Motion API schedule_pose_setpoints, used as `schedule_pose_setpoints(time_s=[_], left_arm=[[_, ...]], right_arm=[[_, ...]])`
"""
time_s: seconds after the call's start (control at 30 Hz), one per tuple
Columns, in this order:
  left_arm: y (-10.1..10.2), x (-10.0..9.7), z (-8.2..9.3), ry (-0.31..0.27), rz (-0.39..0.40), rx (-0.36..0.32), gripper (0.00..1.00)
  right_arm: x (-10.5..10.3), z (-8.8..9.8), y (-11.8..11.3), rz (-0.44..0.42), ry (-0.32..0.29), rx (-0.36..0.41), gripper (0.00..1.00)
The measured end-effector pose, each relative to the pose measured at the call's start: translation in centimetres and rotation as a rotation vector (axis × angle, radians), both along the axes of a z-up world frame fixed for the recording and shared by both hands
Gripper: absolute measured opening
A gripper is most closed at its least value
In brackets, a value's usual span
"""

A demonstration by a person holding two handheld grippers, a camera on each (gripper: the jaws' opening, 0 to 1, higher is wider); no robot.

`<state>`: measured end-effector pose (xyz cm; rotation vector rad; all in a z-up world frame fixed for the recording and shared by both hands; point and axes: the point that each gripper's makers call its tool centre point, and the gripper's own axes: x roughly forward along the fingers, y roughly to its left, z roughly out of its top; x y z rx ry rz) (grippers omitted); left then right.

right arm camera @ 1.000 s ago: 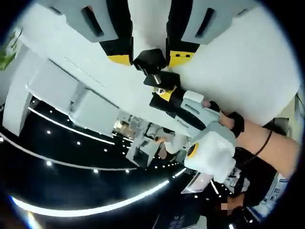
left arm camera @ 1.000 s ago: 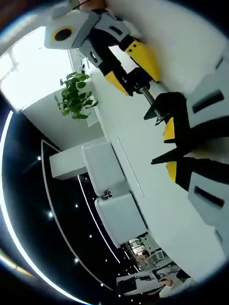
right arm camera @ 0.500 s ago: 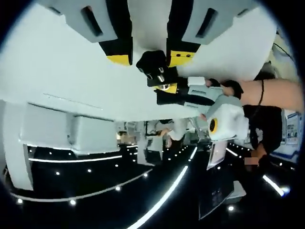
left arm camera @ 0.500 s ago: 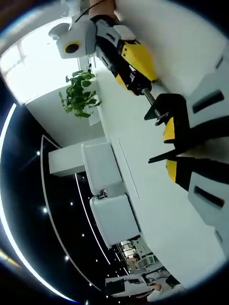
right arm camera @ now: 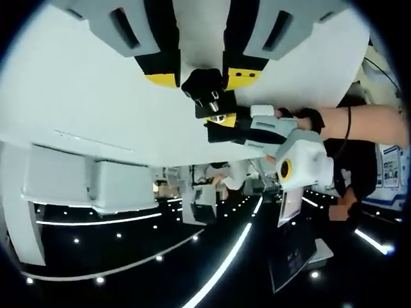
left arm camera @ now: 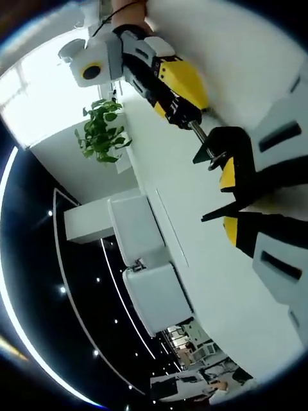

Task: Clamp the fixed fixture on the desktop, loosen the retaining clip, secure it to the edge of the desk, and tighten the retaining clip.

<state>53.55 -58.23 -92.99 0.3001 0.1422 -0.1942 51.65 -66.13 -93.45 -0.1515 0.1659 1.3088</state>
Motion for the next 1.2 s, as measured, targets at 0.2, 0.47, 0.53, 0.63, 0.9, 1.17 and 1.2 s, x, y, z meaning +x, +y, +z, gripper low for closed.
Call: schedule_pose_setpoints(time_s=[0.2,0.47,0.53,0.63,0.9,1.17,1.2], left_arm=[[-0.7,-0.2,-0.1,0.007,-0.001,-0.044,0.11],[-1.1,-0.6,0.0,0.002,0.000,-0.041,0.11],[-1.4,-0.9,-0.1,0.007,0.012,-0.066,0.10],[-1.6,-1.3,-0.2,0.010,0.011,-0.069,0.10],[-1.0,-1.3,-0.3,0.012,0.016,-0.044,0.09],[-0.7,-1.0,-0.4,-0.005,0.012,-0.006,0.10],[-0.5,-1.0,-0.5,0.002,0.019,-0.007,0.10]], right_arm=[[-1.3,0.0,-0.2,0.002,-0.019,-0.021,0.27],[-2.3,0.3,0.1,0.034,-0.168,-0.051,0.24],[-1.8,0.7,0.4,0.023,-0.189,-0.056,0.24],[-2.1,0.6,0.3,0.018,-0.208,-0.072,0.24],[-1.7,1.1,1.2,0.032,-0.499,-0.135,0.24],[-1.9,0.8,1.0,0.033,-0.446,-0.108,0.24],[-1.9,0.8,1.0,0.030,-0.437,-0.107,0.24]])
